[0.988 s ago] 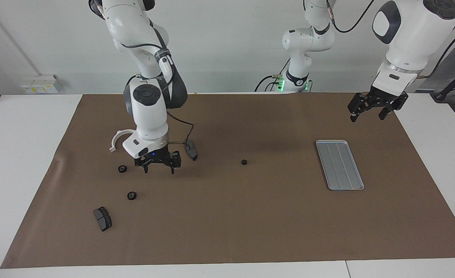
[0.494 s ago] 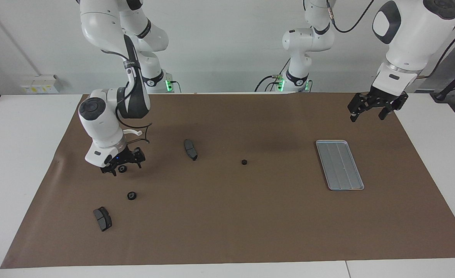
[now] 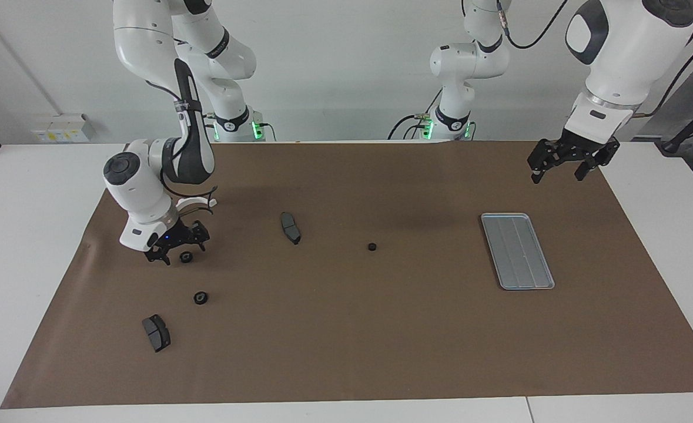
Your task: Pick bearing gear from pile to tray
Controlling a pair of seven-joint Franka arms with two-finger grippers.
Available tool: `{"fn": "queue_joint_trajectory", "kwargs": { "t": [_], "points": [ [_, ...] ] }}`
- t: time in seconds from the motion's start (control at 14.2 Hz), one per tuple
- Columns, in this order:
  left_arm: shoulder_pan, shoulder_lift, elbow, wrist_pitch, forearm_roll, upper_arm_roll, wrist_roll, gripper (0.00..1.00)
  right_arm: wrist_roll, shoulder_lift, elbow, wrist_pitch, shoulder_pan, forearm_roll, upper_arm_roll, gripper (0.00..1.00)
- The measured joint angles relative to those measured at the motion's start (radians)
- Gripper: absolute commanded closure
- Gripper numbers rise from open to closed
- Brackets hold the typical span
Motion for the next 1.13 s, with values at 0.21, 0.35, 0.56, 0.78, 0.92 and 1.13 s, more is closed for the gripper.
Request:
{"fn": "queue_joint_trajectory", "kwargs": {
  "t": [0.21,0.35,0.56,0.78,0.92,1.13],
  "points": [
    [-0.007,-0.011,0.0,0.0,0.0,-0.003,0.001,0.0,-0.007,-0.003,-0.022,0.009,-0.01,0.0,0.0,0.1],
    [-0.009,-0.011,-0.001,0.001,0.0,-0.011,0.011,0.0,-0.007,-0.008,-0.031,0.009,-0.01,0.0,0.0,0.22],
    [-0.01,-0.011,-0.001,0.01,0.0,-0.018,0.102,0.0,-0.007,-0.015,-0.04,0.009,-0.014,0.0,0.0,0.41],
    [-0.011,-0.013,-0.011,0.028,0.0,-0.018,0.185,0.0,-0.007,-0.017,-0.047,0.034,-0.014,0.001,0.0,0.57],
    [-0.019,-0.03,-0.063,0.064,0.0,-0.019,0.194,0.0,-0.007,-0.02,-0.051,0.049,-0.016,0.001,0.0,0.73],
    [-0.052,-0.062,-0.161,0.135,-0.053,-0.02,0.139,0.0,-0.007,-0.022,-0.053,0.051,-0.016,0.001,0.0,1.0]
  ]
}}
